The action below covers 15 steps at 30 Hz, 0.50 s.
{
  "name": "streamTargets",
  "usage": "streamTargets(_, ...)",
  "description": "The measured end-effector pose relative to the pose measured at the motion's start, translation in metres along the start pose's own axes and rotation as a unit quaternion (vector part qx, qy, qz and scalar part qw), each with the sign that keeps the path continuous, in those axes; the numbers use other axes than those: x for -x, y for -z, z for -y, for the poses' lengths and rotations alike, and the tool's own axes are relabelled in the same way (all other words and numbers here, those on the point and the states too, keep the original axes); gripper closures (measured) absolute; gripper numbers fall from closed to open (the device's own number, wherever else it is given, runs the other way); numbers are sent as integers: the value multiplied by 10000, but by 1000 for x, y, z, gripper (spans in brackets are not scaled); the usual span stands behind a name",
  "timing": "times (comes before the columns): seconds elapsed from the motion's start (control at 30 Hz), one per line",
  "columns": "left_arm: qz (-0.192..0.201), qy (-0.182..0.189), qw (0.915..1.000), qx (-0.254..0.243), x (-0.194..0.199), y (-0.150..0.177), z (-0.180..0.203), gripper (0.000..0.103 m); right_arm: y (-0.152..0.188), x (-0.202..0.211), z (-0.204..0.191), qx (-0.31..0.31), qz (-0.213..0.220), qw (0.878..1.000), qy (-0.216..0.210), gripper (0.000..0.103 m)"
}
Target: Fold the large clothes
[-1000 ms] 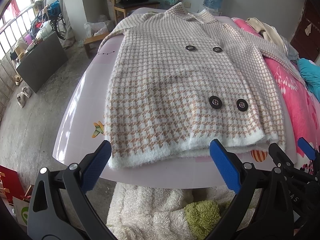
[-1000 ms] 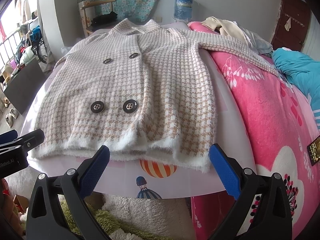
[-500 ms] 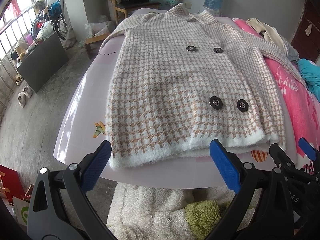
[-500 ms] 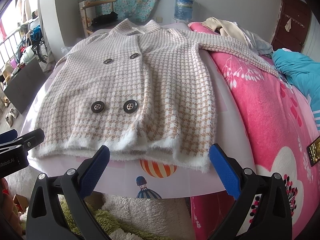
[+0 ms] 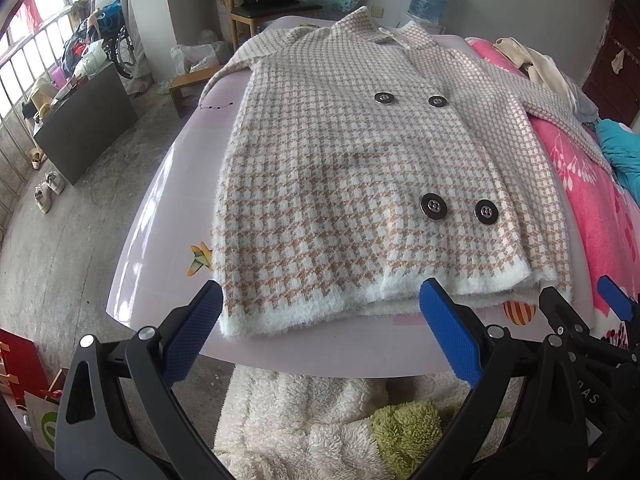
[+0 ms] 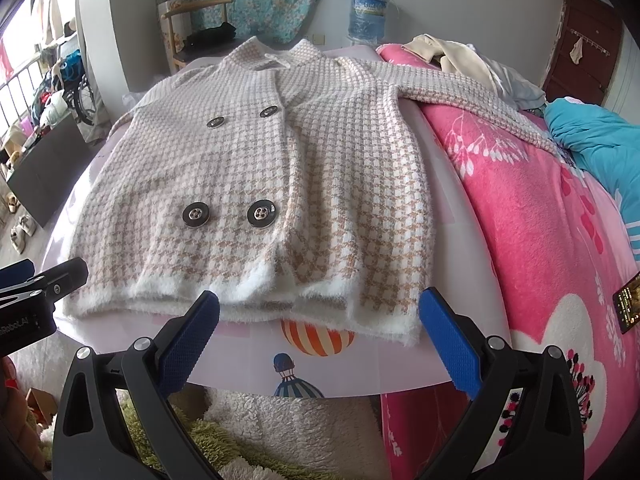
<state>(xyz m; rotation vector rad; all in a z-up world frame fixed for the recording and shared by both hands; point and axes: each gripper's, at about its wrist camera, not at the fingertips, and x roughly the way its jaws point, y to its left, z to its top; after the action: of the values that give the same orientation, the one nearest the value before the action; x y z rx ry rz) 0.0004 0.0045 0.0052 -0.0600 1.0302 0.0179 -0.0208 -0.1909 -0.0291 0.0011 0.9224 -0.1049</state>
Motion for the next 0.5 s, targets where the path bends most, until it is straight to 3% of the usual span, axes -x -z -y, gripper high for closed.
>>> streamTargets(0.5,6,2,10000,-3,0,-1,-2,8,-2,1,0,13,-6,10000,7,6)
